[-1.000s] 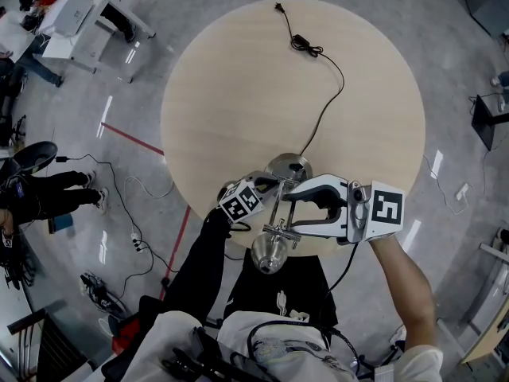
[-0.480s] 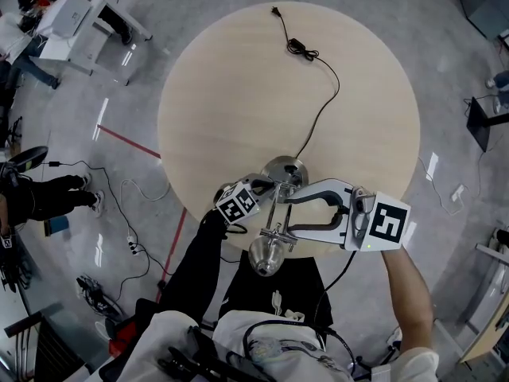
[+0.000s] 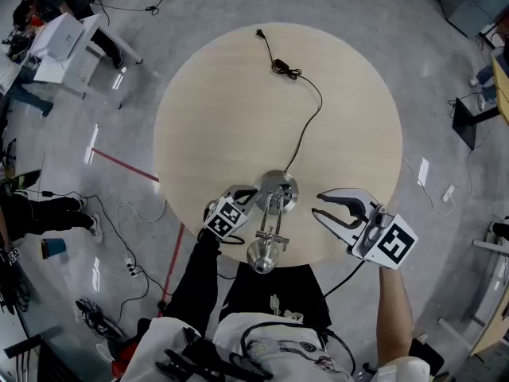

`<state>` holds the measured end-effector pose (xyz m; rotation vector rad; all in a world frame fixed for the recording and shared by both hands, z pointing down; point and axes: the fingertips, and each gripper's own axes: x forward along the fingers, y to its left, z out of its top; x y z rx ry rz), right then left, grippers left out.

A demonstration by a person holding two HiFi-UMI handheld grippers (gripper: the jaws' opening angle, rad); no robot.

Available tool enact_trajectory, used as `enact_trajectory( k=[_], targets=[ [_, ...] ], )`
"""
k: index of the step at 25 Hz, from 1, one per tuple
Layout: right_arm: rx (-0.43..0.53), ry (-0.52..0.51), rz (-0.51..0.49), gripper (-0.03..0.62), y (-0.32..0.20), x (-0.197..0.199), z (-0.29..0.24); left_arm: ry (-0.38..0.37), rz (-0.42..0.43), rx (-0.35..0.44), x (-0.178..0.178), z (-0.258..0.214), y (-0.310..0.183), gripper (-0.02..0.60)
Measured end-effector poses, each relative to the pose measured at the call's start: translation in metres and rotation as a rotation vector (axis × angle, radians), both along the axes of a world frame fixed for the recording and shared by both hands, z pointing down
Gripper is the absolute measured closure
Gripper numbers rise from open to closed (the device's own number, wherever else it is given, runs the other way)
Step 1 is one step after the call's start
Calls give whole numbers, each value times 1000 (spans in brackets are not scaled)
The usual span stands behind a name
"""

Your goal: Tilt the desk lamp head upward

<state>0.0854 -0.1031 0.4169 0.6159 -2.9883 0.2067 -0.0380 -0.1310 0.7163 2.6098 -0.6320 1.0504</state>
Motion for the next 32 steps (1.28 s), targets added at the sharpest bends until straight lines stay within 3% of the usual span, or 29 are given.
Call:
enact_trajectory(
  k=[2, 7, 11, 14, 19, 32],
  targets=[
    [16, 17, 107, 582, 0, 8, -4, 71, -141, 44, -20, -34, -16, 578],
    [66, 57, 330, 589, 1, 16, -39, 206, -387, 209, -66, -148, -44, 578],
    [19, 31, 554, 589, 0, 31, -75, 353, -525, 299, -82, -249, -41, 578],
    [11, 11, 605, 589, 10, 30, -98, 440, -526, 359, -76, -313, -29, 578],
    [31, -28, 600, 589, 17, 18, -126, 507, -529, 469, -74, -385, -19, 578],
    [111, -119, 635, 589, 20, 14, -153, 538, -460, 555, -60, -419, -10, 578]
  ],
)
